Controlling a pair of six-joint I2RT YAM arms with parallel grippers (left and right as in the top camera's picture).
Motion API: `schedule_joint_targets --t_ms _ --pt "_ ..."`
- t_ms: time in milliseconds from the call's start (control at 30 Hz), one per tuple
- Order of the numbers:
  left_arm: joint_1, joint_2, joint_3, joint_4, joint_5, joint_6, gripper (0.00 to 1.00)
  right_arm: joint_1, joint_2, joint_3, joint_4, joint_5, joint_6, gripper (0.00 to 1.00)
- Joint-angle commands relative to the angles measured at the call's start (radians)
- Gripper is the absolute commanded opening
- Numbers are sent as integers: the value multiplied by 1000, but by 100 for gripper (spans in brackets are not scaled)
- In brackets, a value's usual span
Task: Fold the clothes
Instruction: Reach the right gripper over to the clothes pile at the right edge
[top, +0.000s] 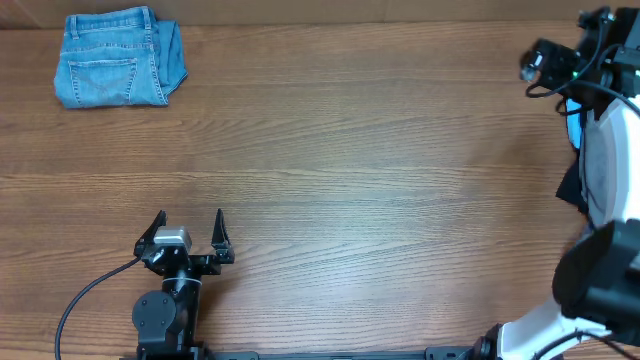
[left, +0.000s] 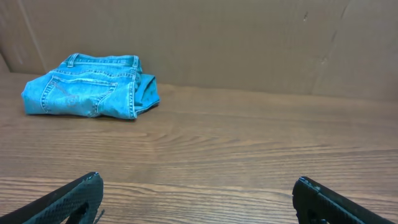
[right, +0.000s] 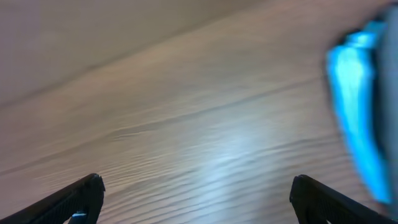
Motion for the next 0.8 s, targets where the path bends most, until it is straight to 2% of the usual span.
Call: schedule_joint_targets --t_ms 0,100,300,433,767 --pt "6 -11 -4 1 10 23 100 -19 34 48 28 306 -79 100" --pt "6 -11 -4 1 10 23 100 -19 83 48 78 510 -141 100" --pt "6 -11 -4 1 10 23 100 -20 224 48 198 780 -216 100" --pt "6 -11 -4 1 10 23 100 -26 311 48 270 810 -281 100" --pt "6 -11 -4 1 10 23 100 -68 420 48 372 829 -280 98"
